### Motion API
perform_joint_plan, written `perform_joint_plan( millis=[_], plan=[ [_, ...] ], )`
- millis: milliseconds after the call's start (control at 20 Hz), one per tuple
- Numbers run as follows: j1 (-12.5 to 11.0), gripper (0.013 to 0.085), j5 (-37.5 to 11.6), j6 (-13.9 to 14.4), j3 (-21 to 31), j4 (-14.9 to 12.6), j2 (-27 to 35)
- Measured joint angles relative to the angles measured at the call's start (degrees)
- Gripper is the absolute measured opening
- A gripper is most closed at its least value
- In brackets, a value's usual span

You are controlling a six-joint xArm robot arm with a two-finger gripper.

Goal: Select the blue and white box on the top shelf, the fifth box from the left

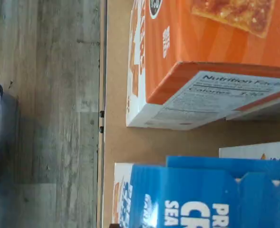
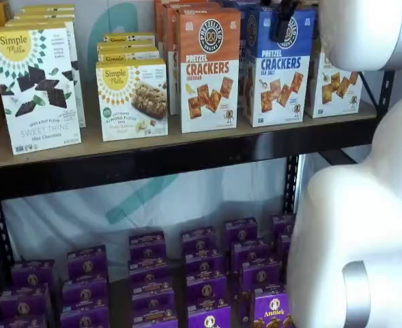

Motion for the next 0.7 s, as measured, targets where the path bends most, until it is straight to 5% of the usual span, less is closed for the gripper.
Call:
perform_joint_plan(
  millis=[700],
  plan=[
    [0.89,0.085,0.1,0.03,-1.3,-2.81,0.52]
  ],
)
